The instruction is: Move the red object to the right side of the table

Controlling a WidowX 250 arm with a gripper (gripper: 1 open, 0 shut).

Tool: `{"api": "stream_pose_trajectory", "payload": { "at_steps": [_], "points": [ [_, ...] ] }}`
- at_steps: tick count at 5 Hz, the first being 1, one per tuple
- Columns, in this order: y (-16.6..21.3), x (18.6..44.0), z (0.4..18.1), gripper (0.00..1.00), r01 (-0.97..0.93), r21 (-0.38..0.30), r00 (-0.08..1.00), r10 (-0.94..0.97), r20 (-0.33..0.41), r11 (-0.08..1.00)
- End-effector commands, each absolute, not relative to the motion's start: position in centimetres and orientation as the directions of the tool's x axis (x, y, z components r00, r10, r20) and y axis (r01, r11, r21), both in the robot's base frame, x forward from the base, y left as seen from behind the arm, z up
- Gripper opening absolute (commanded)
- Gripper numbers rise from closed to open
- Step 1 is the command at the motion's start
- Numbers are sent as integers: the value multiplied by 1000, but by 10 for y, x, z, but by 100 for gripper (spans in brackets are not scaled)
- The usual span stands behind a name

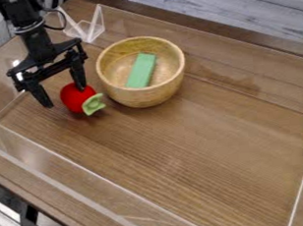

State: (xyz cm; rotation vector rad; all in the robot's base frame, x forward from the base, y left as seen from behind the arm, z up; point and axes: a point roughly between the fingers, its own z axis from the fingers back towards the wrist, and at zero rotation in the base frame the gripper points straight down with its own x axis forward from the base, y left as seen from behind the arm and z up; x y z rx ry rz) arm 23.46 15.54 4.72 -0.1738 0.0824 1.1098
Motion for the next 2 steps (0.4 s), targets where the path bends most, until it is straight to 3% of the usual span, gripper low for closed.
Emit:
{"api": "stream_pose_trajectory", "payload": {
  "at_steps": [1,2],
  "points": [
    [149,238,65,100,-910,-116,411,904,-115,398],
    [155,239,56,100,-913,-112,404,906,-125,392]
  ]
}}
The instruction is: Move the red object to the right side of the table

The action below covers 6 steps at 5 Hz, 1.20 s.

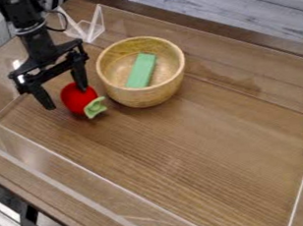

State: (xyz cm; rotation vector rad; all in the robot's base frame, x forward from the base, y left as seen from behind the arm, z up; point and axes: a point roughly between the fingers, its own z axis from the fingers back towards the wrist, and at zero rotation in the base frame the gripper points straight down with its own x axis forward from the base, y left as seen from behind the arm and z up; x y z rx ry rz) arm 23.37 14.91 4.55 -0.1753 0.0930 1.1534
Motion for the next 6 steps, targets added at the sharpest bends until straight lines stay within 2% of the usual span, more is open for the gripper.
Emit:
{"api": "stream_pose_trajectory", "payload": {
  "at_steps": [1,2,4,5,6],
  "points": [
    [161,240,46,100,-916,-106,398,908,-134,386],
    [166,239,42,100,-912,-104,408,901,-147,396],
    [145,249,63,100,-937,-101,346,925,-160,333],
    [156,251,71,100,-930,-97,366,915,-169,354],
    [169,252,68,100,-926,-84,378,911,-167,369]
  ]
}}
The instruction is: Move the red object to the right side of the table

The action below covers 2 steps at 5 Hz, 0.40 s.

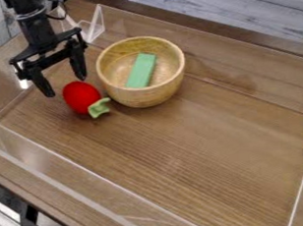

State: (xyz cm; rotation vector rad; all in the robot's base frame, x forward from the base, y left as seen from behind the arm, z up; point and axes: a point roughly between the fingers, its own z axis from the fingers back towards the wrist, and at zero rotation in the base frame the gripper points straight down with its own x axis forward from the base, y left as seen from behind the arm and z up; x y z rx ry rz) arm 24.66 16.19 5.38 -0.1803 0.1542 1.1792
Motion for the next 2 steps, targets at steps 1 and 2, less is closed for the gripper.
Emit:
{"api": "stream_pose_trajectory", "payload": {
  "at_steps": [1,2],
  "points": [
    [167,246,51,100,-952,-70,306,938,-165,298],
    [161,252,48,100,-935,-59,354,921,-160,349]
  ]
}}
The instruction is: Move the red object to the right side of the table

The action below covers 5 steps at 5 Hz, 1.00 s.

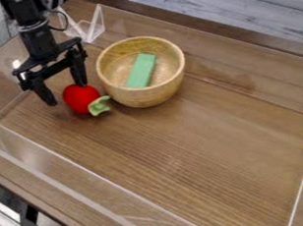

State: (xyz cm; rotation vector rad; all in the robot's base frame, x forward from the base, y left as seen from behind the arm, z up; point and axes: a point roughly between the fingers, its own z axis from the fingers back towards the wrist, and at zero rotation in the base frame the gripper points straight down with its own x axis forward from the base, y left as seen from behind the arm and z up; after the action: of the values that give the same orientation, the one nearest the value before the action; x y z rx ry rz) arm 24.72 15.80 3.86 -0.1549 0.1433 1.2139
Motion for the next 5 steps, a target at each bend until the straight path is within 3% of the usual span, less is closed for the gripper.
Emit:
{"api": "stream_pose_trajectory", "payload": {
  "at_steps": [1,3,5],
  "points": [
    [154,258,46,0,-917,-49,399,904,-155,396],
    [126,264,69,0,-773,-100,635,757,-154,627],
    [64,273,98,0,-611,-162,791,592,-154,775]
  ]
}}
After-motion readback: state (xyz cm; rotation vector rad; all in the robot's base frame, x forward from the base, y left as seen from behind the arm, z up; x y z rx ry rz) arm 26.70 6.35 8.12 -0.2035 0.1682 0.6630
